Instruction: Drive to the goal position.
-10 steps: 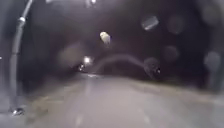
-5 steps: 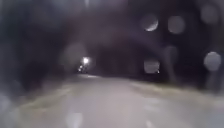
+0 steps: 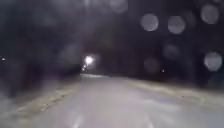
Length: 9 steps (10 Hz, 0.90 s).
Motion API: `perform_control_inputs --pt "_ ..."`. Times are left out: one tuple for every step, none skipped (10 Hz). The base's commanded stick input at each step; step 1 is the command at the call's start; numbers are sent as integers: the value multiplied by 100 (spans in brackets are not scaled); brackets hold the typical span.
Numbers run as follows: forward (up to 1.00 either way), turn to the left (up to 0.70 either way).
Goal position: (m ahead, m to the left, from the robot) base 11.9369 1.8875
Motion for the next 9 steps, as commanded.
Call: perform_control_inputs --pt "100 8" --pt "100 39" --pt "100 30" --pt "100 0" --pt "100 0" --pt "100 0" --pt "100 0" --pt "100 0" --pt "100 0"
